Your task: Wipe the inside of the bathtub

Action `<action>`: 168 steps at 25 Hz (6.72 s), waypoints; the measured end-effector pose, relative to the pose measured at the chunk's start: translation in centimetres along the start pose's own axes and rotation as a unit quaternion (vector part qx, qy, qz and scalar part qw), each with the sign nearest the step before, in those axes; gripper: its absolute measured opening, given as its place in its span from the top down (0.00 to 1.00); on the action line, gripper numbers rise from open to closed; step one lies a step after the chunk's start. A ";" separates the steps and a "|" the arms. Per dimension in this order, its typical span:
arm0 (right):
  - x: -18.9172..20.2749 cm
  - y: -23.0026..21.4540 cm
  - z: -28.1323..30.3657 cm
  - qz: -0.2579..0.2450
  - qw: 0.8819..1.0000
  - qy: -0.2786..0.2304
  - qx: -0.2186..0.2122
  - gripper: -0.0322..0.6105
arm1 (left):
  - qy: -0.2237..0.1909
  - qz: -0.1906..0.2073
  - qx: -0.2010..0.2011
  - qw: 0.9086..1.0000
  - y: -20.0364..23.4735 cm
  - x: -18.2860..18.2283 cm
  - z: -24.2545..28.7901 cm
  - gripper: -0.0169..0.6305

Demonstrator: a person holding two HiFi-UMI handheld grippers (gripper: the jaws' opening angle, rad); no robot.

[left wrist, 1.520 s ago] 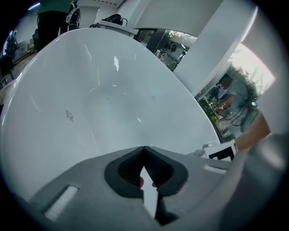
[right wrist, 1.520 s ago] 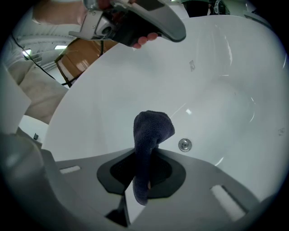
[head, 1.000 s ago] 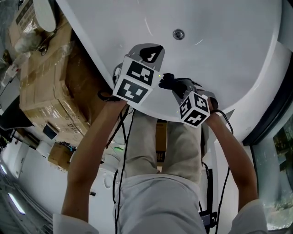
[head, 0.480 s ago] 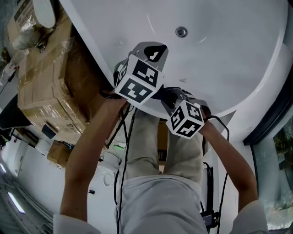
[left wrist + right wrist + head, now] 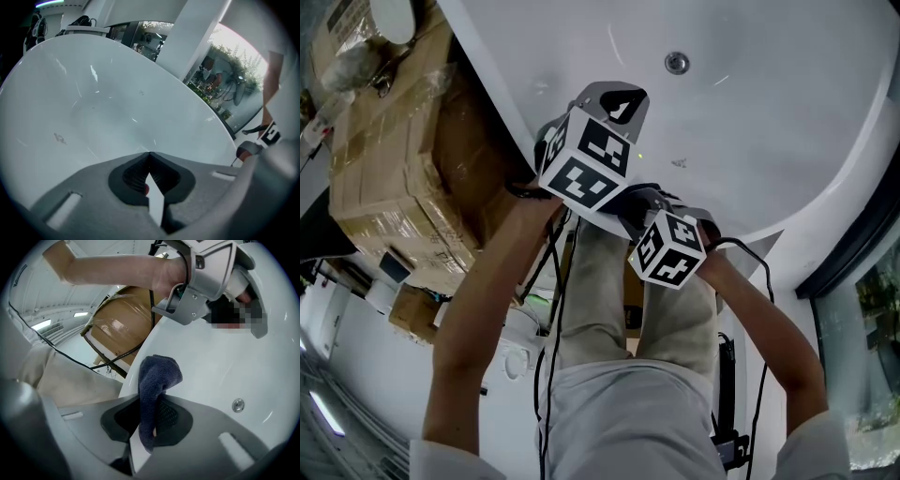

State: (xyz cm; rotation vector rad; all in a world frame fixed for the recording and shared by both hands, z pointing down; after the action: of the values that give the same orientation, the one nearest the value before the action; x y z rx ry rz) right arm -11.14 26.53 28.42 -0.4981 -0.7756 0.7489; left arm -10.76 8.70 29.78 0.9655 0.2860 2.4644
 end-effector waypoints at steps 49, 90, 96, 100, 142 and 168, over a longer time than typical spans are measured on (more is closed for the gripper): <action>3.7 -13.6 8.6 -0.008 0.997 0.028 0.074 0.88 | -0.049 -0.051 -0.047 0.996 7.6 2.3 8.9 0.98; 11.9 -29.7 13.5 0.026 0.979 0.131 0.152 0.87 | -0.029 -0.094 -0.050 0.994 9.1 4.5 12.9 0.98; 11.4 -29.5 11.4 0.027 0.979 0.106 0.173 0.87 | -0.017 -0.113 -0.040 0.993 9.0 5.2 13.1 0.98; 10.6 -28.5 10.0 0.022 0.981 0.087 0.169 0.87 | -0.012 -0.118 -0.028 0.993 8.5 5.2 13.2 0.98; -5.2 -4.5 -0.2 0.196 0.964 -0.145 0.107 0.87 | -0.005 0.100 0.090 0.991 5.3 -3.8 8.8 0.98; -6.4 -6.1 3.9 0.159 0.972 -0.143 0.093 0.88 | -0.007 0.097 0.085 0.992 8.0 -3.0 10.0 0.98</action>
State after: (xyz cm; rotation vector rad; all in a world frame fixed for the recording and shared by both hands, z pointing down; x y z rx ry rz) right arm -14.66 18.29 32.01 -0.3507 -0.8926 1.2001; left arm -4.78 0.46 38.17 1.1288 0.4217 2.6408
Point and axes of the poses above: the fingertips, and each gripper's own axes: z forward along the fingers, y to its left, x out of its underside, the point moved 9 cm from there along -z, backward along the fingers, and after that the axes turned 9 degrees about -y, right-handed, at the moved point
